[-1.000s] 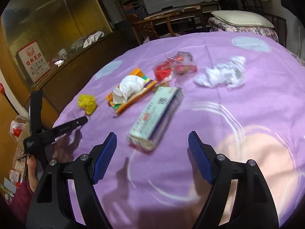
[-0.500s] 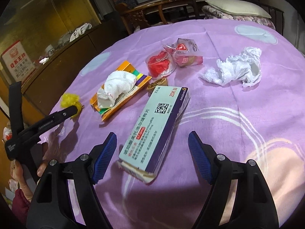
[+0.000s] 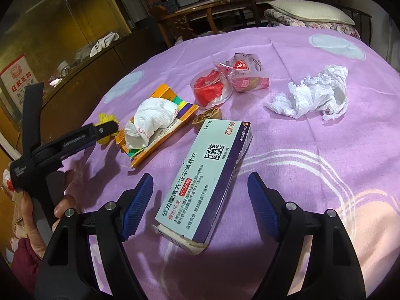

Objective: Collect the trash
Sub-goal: 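Close the left tool on the yellow mesh net while the right tool reaches the medicine box, then lift the yellow net with the left tool while the right tool lifts the medicine box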

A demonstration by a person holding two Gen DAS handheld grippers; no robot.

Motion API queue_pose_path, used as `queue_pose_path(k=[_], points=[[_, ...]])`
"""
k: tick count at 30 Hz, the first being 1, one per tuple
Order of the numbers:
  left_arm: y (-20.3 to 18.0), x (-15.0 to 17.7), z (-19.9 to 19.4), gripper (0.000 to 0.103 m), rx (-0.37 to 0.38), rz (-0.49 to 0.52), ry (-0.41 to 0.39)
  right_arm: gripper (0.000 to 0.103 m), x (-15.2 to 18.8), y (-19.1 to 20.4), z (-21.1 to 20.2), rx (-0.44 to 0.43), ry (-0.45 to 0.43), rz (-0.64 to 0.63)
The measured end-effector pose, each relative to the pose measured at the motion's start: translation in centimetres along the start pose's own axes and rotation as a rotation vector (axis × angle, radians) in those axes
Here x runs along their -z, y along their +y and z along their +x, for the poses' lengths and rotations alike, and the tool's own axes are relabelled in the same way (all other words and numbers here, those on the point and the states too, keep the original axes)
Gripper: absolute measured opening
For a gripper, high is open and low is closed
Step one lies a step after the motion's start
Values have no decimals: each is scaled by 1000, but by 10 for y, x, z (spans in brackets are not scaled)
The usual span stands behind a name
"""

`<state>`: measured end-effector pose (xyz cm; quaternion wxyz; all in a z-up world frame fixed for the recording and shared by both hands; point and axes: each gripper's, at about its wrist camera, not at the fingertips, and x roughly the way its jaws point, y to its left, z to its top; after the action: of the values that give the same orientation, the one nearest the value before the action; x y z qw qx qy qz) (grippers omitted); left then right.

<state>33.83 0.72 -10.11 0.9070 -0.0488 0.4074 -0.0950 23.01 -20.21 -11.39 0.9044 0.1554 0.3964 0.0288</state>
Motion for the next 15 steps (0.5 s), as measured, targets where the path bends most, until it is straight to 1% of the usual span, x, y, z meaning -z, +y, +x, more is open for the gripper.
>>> queue_pose_path(k=[1, 2, 3, 4, 5, 7, 8, 13, 15], points=[[1, -2, 3, 77, 2, -7, 7, 77, 0, 0, 1, 0, 1, 1], [2, -2, 5, 68, 10, -17, 13, 77, 0, 0, 0, -2, 1, 2], [4, -2, 7, 62, 17, -22, 21, 77, 0, 0, 0, -3, 1, 3], [6, 0, 9, 52, 29, -24, 33, 77, 0, 0, 0, -3, 1, 4], [6, 1, 9, 45, 36, -24, 35, 77, -1, 0, 1, -2, 0, 3], [8, 4, 5, 39, 40, -20, 30, 77, -1, 0, 1, -2, 0, 3], [10, 5, 2, 36, 42, -22, 23, 77, -1, -1, 1, -3, 0, 4], [20, 11, -21, 35, 62, -51, -10, 76, 0, -4, -2, -16, -7, 17], [23, 14, -32, 35, 59, -51, -23, 76, 0, -6, -2, -23, -8, 23]])
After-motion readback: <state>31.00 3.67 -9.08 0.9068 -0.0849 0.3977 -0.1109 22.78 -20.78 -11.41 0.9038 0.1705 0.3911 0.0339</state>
